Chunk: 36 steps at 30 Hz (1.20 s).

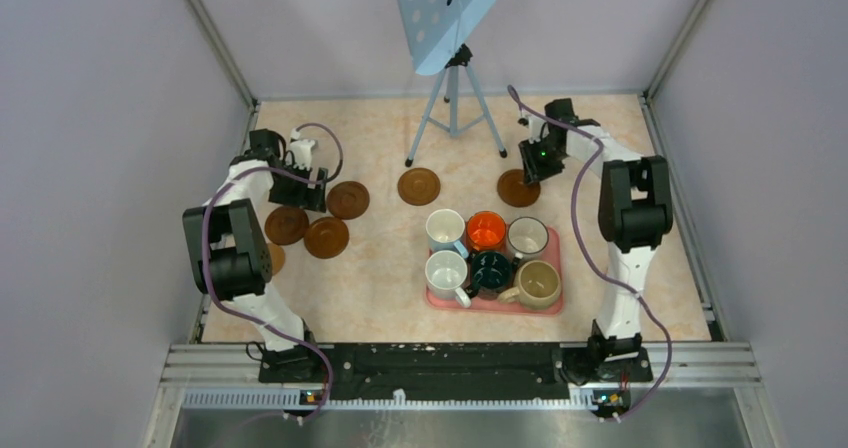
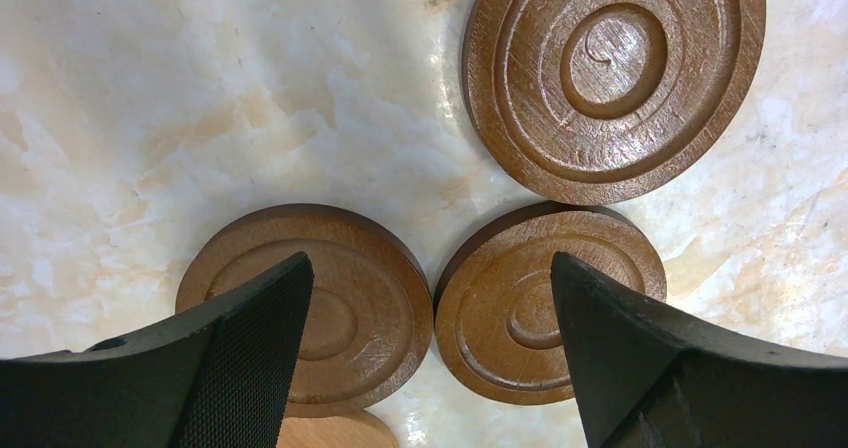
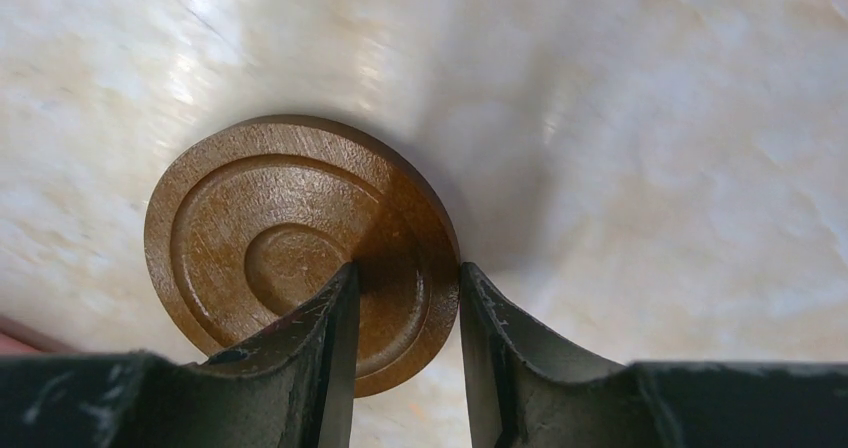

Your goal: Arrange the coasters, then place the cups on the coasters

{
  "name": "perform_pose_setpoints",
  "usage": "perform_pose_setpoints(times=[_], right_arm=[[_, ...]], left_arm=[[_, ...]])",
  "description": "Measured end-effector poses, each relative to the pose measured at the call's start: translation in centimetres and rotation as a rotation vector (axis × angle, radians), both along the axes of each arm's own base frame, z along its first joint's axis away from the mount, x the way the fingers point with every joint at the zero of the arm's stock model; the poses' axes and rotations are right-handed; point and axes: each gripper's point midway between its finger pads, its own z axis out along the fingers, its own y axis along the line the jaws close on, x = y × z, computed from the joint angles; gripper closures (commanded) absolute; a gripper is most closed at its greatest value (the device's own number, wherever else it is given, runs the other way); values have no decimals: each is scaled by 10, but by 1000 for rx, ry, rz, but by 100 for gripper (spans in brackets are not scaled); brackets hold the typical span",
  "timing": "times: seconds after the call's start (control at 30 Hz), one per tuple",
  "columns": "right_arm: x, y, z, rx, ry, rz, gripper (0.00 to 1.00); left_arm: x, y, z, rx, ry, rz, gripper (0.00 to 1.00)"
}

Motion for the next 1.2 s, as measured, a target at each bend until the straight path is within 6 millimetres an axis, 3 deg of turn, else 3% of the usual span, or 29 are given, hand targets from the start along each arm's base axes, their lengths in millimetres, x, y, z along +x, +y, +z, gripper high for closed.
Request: perform_pose_setpoints(times=[0.23, 0.43, 0.63, 0.77, 0.9, 1.0, 1.2], right_arm=[[4, 51, 2, 89, -13, -6, 100], [1, 92, 6, 204, 4, -39, 100], [-6, 126, 5, 293, 46, -63, 100], [-10, 141, 7, 336, 68, -73, 89], [-16, 151, 3, 384, 89, -81, 71], [-27, 154, 4, 427, 112, -85, 59], [-34, 144, 20, 466, 113, -91, 55]], left_arm=[[0, 0, 2, -10, -2, 12, 7], [7, -26, 16, -104, -45, -37, 8], [38, -79, 40, -143, -126, -145, 9], [56, -117, 38, -163, -143, -220, 10], [55, -147, 25, -187, -116, -281, 12], [51, -169, 27, -210, -121, -337, 13], [47, -225, 35, -228, -177, -492, 10]])
